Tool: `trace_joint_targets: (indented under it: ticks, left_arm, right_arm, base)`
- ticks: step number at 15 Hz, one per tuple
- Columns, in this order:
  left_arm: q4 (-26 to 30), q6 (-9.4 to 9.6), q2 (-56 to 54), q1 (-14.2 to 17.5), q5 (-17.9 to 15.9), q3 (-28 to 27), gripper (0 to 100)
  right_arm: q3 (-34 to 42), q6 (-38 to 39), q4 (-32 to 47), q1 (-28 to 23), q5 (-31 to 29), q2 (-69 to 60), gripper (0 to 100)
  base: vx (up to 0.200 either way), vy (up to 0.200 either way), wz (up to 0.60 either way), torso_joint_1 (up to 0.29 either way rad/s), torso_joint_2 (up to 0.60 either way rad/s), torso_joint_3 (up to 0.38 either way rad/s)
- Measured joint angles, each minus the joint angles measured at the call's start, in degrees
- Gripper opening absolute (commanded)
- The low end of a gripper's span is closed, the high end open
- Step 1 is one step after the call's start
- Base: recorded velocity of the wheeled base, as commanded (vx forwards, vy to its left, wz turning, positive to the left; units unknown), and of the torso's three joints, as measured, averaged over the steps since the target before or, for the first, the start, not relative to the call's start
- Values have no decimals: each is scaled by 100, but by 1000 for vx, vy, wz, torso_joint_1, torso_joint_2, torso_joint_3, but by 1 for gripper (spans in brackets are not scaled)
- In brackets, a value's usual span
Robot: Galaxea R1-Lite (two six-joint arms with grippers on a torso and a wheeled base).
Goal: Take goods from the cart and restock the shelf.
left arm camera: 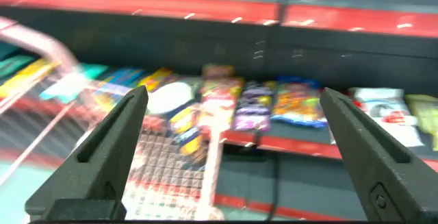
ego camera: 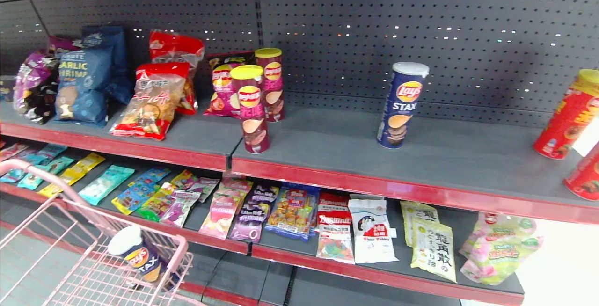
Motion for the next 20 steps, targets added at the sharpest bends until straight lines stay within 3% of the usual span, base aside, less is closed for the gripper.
trace_joint_targets:
  ticks: [10,15,20]
  left_arm:
    - [-6,0,0,-2,0,0,100]
    - [-6,0,0,-4,-1,0,100]
    - [-9,0,0,0,-1,0,100]
  right_arm:
    - [-2,-2,2,7,0,2,100]
    - [-2,27,-2,7,0,2,100]
    - [-2,27,0,7,0,0,100]
  base:
    - [0,0,600,3,1,3]
    - [0,0,0,-10,9,7]
    - [0,0,0,-133,334,195]
